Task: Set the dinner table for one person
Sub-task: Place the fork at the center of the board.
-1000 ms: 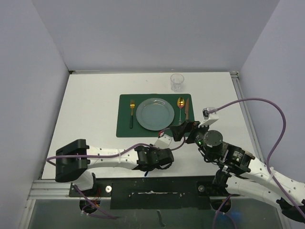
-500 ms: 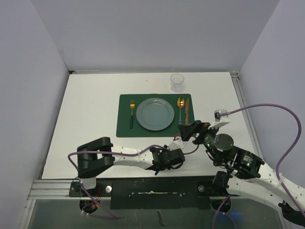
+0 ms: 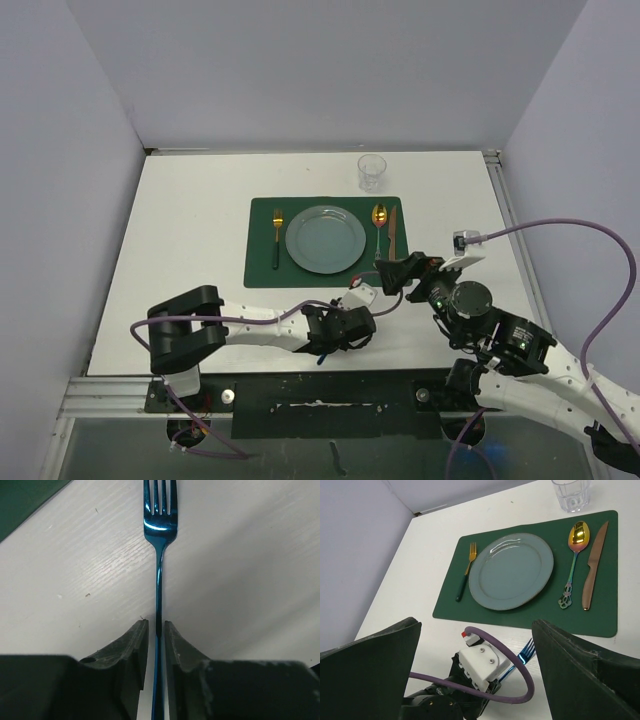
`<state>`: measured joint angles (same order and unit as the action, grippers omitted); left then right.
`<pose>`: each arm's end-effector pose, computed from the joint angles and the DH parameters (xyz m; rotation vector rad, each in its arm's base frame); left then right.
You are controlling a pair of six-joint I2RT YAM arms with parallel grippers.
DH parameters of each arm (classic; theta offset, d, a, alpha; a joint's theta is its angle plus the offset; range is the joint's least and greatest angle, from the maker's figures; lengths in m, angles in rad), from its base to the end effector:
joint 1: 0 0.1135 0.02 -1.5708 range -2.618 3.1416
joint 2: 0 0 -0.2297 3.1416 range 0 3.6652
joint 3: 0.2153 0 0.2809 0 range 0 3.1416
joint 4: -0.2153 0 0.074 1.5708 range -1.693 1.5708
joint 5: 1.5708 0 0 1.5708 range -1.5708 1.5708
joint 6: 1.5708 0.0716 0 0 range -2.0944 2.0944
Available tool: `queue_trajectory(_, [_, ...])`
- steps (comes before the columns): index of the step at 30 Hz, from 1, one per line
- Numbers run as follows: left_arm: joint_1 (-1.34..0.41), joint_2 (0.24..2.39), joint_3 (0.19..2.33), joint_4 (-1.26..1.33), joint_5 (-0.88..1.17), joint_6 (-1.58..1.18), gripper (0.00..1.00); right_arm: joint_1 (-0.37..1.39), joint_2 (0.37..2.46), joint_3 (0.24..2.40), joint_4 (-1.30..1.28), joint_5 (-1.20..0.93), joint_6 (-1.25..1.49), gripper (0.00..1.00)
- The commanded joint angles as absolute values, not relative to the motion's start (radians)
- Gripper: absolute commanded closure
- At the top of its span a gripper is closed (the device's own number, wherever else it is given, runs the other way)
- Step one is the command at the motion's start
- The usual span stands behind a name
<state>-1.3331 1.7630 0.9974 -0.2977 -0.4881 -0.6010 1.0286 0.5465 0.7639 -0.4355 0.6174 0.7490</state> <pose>0.1198 -0.3517 0.0721 0.7309 2.3498 -0.1771 0.1428 0.1568 0.3220 0.1999 1.7968 0.7393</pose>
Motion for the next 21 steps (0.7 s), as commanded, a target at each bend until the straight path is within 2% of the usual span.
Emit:
queue_trajectory(1, [-1.330, 1.687, 0.999, -0.295, -0.542, -0.624, 0.76, 1.034, 0.577, 0.803, -0.410, 0.624, 0.744, 0.02])
queue_trajectory(3, [-1.331, 1.658, 1.000, -0.297, -0.561, -0.630, 0.69, 1.033, 0.583, 0.805, -0.408, 0.621, 0.743, 0.02])
queue_trajectory(10, [-1.300, 1.557, 1.023, -0.407, -0.736, -0.687, 0.58, 1.034, 0.592, 0.803, -0.403, 0.615, 0.743, 0.02])
queue_trajectory(17, [-0.988, 1.393, 0.968, -0.379, -0.674, -0.765, 0.58, 1.034, 0.607, 0.791, -0.395, 0.609, 0.749, 0.02])
queue_trajectory(21, [-0.830, 1.398, 0.995, -0.399, -0.654, -0.767, 0.58, 1.033, 0.606, 0.781, -0.393, 0.608, 0.757, 0.02])
